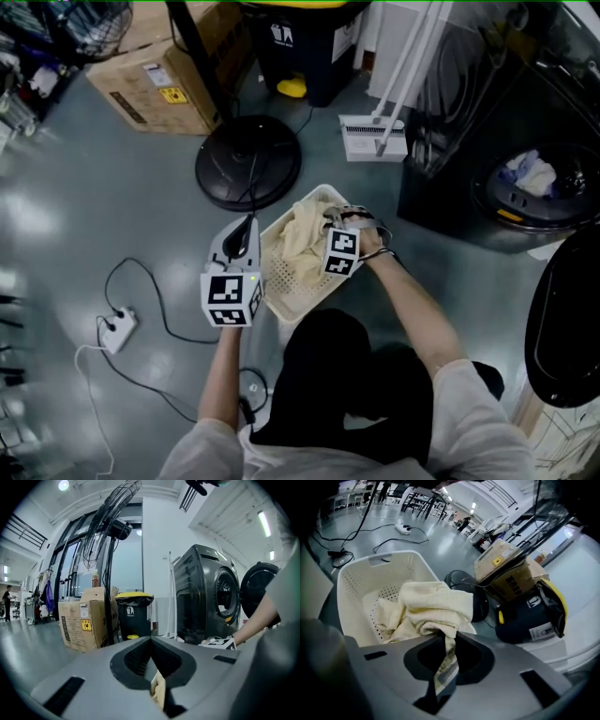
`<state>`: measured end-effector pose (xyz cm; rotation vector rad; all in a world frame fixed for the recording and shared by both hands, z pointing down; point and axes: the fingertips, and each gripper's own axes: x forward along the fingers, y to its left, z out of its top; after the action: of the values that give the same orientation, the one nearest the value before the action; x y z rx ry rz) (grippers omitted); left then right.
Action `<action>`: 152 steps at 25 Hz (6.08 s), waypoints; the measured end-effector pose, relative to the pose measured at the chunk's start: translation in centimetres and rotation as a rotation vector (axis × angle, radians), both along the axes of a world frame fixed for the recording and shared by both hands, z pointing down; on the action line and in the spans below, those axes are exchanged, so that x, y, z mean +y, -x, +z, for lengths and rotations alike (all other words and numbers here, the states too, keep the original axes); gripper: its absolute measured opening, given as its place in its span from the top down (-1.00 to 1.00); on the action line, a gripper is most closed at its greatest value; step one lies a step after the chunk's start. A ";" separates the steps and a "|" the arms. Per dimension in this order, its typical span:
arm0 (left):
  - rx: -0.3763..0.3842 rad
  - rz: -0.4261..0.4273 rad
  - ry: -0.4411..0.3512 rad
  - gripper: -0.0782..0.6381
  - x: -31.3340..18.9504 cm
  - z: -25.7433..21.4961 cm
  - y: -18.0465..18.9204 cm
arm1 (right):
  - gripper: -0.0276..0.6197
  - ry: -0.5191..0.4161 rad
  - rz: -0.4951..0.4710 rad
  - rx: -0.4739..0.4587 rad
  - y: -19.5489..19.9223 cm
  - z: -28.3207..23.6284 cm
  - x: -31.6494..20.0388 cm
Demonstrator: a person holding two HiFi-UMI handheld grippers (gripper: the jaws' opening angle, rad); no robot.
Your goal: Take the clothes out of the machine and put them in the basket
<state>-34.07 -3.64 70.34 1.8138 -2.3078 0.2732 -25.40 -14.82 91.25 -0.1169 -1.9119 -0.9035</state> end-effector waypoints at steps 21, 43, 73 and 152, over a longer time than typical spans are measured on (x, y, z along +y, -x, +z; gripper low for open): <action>-0.016 0.044 -0.010 0.73 -1.5 0.2 -2.3 | -0.13 0.133 0.006 0.026 -3.3 2.6 2.9; -0.026 0.106 -0.046 0.73 -4.7 -1.7 -4.8 | 0.84 0.380 0.495 -0.574 -4.2 -11.1 -5.4; 0.071 0.616 -0.104 0.73 -21.8 -3.5 -29.4 | 0.84 0.236 1.181 -1.010 -42.1 -24.1 -19.1; -0.052 0.527 -0.035 0.73 -31.6 -3.5 -26.2 | 0.32 -0.368 0.703 -0.080 -42.7 -16.6 -43.9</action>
<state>-7.82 -35.19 66.86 2.4318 -1.8293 0.3569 17.29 -58.69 74.62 0.7727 -1.6391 -0.7505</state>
